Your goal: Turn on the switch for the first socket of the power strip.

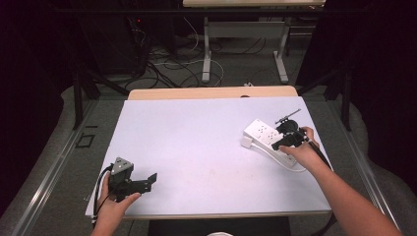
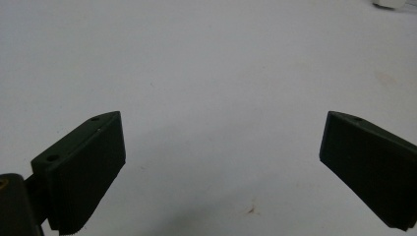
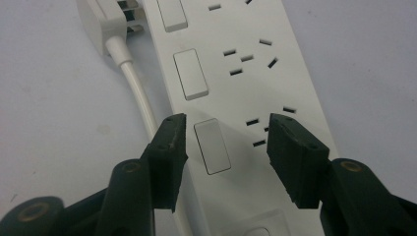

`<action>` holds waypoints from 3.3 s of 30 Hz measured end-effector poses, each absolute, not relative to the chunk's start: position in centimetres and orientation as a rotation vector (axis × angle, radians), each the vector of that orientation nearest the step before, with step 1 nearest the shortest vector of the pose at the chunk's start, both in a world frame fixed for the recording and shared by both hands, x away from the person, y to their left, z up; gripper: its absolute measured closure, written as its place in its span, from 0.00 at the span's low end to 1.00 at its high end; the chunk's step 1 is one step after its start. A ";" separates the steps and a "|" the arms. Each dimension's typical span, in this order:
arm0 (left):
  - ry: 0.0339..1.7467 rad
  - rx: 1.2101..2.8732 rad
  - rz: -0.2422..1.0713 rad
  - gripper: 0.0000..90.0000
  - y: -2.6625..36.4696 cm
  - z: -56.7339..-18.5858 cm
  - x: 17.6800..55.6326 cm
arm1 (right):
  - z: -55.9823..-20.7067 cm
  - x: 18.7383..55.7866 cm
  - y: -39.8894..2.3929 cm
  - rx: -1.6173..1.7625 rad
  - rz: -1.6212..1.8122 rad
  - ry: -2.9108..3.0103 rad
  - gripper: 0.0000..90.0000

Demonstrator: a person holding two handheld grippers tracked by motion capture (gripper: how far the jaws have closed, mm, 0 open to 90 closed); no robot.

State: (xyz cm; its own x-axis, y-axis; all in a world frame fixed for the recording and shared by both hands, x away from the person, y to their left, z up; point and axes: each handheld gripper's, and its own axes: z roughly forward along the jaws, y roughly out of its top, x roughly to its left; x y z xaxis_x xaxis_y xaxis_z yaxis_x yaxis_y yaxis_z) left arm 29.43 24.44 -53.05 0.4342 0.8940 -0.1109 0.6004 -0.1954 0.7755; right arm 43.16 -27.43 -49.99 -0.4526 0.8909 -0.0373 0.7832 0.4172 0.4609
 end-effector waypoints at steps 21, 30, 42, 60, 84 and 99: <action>1.263 1.898 0.470 0.04 24.4 -53.1 29.4 | -48.8 43.0 -27.6 1.514 0.739 2.283 0.22; 1.270 1.893 0.461 0.04 24.4 -53.1 29.4 | -48.6 42.5 -27.5 1.520 0.837 2.192 0.00; 1.269 1.890 0.462 0.04 24.4 -53.1 29.4 | -47.7 41.2 -26.4 1.459 0.897 2.216 0.00; 1.264 1.890 0.476 0.04 24.4 -53.0 29.3 | -46.6 38.2 -24.8 1.340 0.975 2.213 0.00; 1.251 1.901 0.482 0.04 24.2 -53.0 29.2 | -48.3 33.1 -23.3 1.251 1.084 2.231 0.00; 1.243 1.905 0.486 0.04 24.1 -53.1 29.2 | -50.7 31.5 -23.0 1.259 1.122 2.225 0.00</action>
